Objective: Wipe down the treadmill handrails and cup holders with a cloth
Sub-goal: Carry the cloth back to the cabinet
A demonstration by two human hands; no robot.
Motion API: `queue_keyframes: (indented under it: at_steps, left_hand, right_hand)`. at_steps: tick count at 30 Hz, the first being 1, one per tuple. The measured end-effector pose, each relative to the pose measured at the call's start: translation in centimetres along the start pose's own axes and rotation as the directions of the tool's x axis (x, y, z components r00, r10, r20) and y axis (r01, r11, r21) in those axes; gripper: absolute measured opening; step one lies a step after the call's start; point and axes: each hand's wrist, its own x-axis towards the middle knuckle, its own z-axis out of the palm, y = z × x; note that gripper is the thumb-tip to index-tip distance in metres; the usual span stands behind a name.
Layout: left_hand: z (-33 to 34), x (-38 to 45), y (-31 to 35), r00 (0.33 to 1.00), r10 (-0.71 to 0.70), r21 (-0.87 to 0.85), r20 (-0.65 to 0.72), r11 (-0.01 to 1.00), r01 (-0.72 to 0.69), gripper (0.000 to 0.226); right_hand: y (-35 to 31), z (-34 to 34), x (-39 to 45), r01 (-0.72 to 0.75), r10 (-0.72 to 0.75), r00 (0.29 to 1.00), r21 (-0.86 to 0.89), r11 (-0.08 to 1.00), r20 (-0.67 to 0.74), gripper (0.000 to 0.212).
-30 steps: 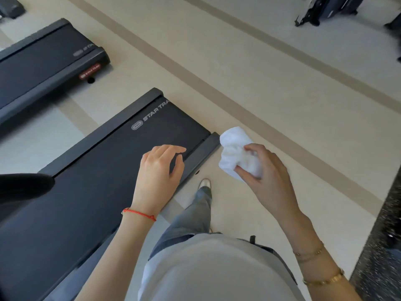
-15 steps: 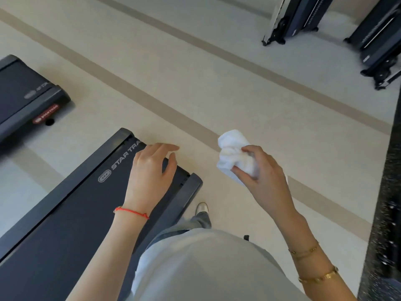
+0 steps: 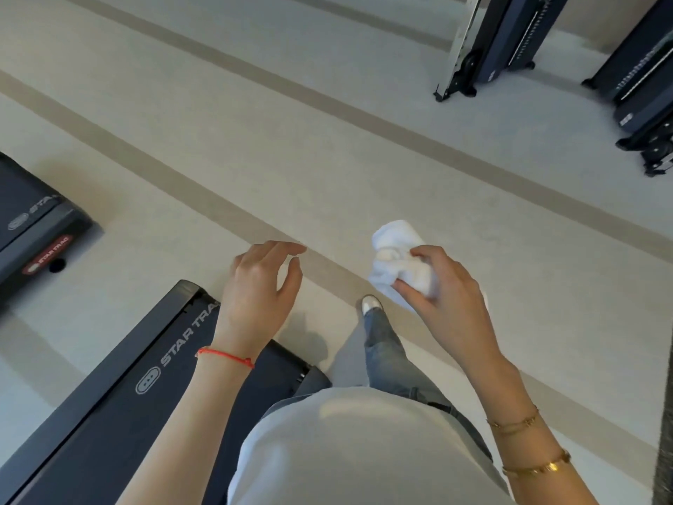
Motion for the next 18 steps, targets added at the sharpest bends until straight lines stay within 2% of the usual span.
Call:
queue_keyframes:
  at_steps: [6, 10, 18]
  left_hand:
    - [4.4, 12.9, 0.4, 0.998, -0.027, -0.003, -0.06, 1.0, 0.027, 0.02]
    - [5.5, 20.5, 0.4, 0.989, -0.1, 0.003, -0.112, 0.995, 0.101, 0.021]
    - [5.4, 31.4, -4.2, 0.944, -0.266, 0.006, -0.196, 0.962, 0.273, 0.02]
  right_hand:
    - [2.9, -2.3, 15.3, 0.062, -0.062, 0.997, -0.004, 0.998, 0.049, 0.043]
    - [3.3, -3.3, 25.5, 0.126, -0.126, 0.986, 0.003, 0.992, 0.106, 0.046]
    - [1.0, 0.7, 41.4, 0.227, -0.226, 0.942, 0.027, 0.974, 0.249, 0.044]
